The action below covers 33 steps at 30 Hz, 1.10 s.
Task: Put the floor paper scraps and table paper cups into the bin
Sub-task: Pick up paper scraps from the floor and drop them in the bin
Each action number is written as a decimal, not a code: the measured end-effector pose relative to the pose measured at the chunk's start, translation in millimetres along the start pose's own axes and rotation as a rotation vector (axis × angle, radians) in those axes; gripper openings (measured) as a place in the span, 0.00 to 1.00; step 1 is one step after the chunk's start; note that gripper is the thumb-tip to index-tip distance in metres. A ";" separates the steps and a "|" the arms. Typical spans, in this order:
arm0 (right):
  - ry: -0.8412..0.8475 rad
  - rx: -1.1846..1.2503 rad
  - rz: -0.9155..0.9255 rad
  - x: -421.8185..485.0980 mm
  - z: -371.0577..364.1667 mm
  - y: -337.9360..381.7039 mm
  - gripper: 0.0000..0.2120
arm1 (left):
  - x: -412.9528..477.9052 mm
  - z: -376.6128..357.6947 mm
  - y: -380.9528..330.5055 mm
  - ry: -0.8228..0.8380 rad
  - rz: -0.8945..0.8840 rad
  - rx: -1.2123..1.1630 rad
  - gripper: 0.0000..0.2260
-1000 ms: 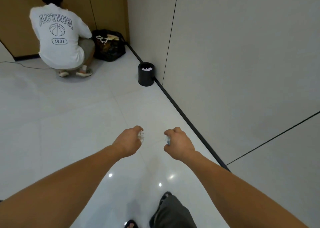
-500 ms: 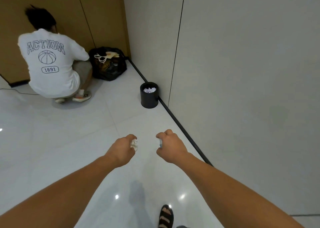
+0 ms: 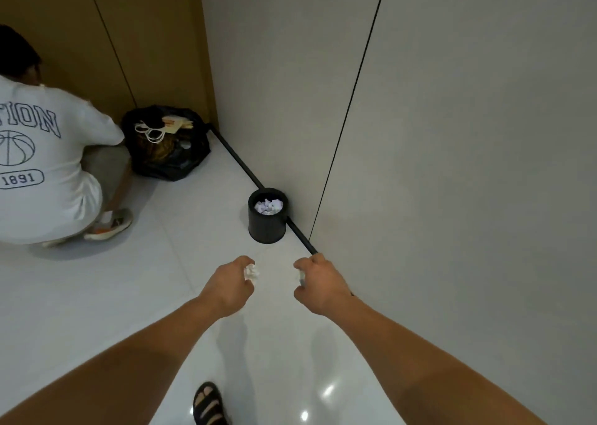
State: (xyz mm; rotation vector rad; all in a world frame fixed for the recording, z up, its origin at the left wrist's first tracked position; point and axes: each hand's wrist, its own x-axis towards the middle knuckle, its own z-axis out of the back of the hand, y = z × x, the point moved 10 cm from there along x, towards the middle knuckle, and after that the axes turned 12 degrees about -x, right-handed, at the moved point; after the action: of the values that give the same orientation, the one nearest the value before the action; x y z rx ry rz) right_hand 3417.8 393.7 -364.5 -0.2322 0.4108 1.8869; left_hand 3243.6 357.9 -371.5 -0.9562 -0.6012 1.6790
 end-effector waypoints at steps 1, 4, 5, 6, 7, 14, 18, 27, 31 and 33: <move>0.006 0.008 -0.016 18.2 5.8 8.3 0.28 | 20.1 16.9 -0.8 0.007 -0.006 0.001 0.12; -0.013 0.040 -0.052 72.6 25.9 27.5 0.28 | 83.0 59.3 -9.8 0.040 -0.047 0.048 0.14; -0.017 0.053 -0.064 90.1 30.4 31.6 0.28 | 104.0 70.9 -10.5 0.046 -0.046 0.058 0.14; -0.008 0.063 -0.074 106.1 32.5 35.2 0.28 | 123.1 79.3 -10.3 0.059 -0.040 0.068 0.15; 0.002 0.076 -0.084 120.2 33.3 37.5 0.28 | 140.3 84.0 -10.8 0.077 -0.037 0.078 0.15; 0.012 0.116 -0.113 264.6 50.7 21.7 0.28 | 285.1 96.8 -15.9 0.153 -0.029 0.115 0.12; 0.031 0.163 -0.104 351.7 67.2 18.4 0.26 | 359.5 107.9 -20.3 0.188 -0.015 0.166 0.13; 0.058 0.231 -0.220 472.2 89.6 -6.2 0.27 | 503.6 120.4 -17.1 0.314 0.068 0.175 0.15; 0.098 0.287 -0.346 517.5 64.9 -12.5 0.26 | 563.4 106.5 10.2 0.459 0.060 0.227 0.16; 0.101 0.342 -0.421 540.1 49.8 -11.3 0.25 | 597.2 98.4 26.5 0.538 0.053 0.258 0.15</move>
State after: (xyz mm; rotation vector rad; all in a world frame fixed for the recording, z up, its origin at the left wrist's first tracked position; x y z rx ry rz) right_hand 3243.4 885.7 -512.2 -0.1691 0.6879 1.3719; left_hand 3077.9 922.7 -514.8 -1.1755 -0.0005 1.4145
